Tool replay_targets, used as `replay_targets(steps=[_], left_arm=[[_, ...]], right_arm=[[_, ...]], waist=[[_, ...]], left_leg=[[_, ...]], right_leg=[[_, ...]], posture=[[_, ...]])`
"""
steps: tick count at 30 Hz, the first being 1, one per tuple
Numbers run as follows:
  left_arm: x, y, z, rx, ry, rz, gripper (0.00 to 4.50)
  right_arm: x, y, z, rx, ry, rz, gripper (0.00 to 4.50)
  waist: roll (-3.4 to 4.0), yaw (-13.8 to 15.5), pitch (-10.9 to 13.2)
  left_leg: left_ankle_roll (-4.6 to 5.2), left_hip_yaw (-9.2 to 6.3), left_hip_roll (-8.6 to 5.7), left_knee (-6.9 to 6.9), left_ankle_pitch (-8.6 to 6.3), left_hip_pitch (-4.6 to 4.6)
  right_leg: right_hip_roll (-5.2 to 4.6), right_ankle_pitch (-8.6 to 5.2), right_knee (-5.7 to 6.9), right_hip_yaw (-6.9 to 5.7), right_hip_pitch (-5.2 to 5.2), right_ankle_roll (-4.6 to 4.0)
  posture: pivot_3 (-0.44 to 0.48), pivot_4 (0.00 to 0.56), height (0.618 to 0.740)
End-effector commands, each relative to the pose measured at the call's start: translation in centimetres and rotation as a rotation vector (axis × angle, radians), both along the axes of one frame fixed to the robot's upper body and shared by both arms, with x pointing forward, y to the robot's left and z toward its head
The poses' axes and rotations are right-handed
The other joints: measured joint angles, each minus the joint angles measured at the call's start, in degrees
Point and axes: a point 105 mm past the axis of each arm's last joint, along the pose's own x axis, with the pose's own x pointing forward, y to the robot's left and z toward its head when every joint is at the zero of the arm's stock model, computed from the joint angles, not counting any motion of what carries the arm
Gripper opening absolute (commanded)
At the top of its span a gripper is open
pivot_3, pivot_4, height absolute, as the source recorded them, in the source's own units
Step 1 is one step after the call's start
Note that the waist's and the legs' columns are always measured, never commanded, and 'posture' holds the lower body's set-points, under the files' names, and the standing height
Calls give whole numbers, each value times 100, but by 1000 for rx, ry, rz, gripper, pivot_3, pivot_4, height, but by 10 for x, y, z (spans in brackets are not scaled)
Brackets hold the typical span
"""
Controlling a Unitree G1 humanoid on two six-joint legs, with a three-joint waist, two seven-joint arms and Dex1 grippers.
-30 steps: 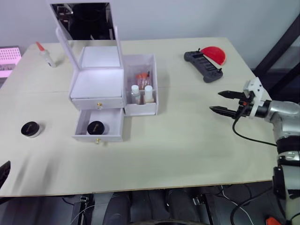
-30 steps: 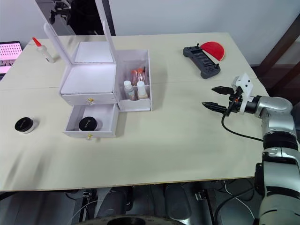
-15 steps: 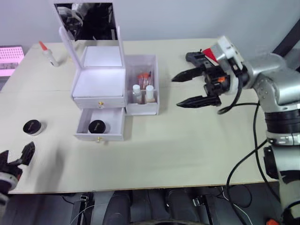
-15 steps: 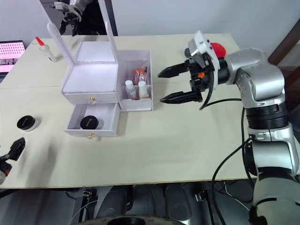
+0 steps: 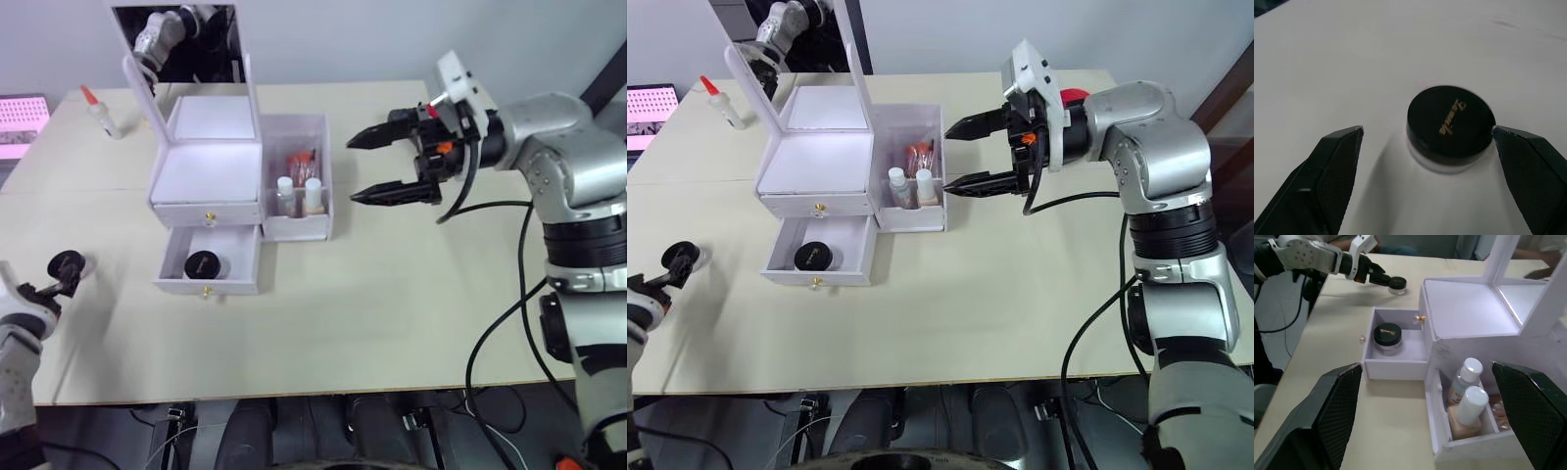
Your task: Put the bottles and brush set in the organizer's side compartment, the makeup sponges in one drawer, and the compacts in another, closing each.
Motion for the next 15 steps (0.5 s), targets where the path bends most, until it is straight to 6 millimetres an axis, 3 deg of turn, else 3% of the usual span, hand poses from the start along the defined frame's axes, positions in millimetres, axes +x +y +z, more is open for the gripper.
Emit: replay_targets(steps=[1,10,15], left_arm=[[9,3,20,67,-41,-15,4417],[26,0,10,89,71,-21,4417],[22,4,8,63,97,6,4417]], right_arm=[[-2,-4,4,-7,-44,-13,4500],[7,-10,2,-43,-74,-87,4500],[11,-9,0,-54,-82,-92,4500]], waist=[[0,-2,0],[1,-9,1],[1,-9,1]], left_leg=[[0,0,0,0,0,0],[1,0,1,-8,0,1],[0,1,0,-3,1,-1]], right_leg=[[0,0,-1,0,0,1],[1,8,2,1,-5,17],[0,8,-1,3,-1,16]], posture=[[0,150,740],[0,150,740],[0,150,740]])
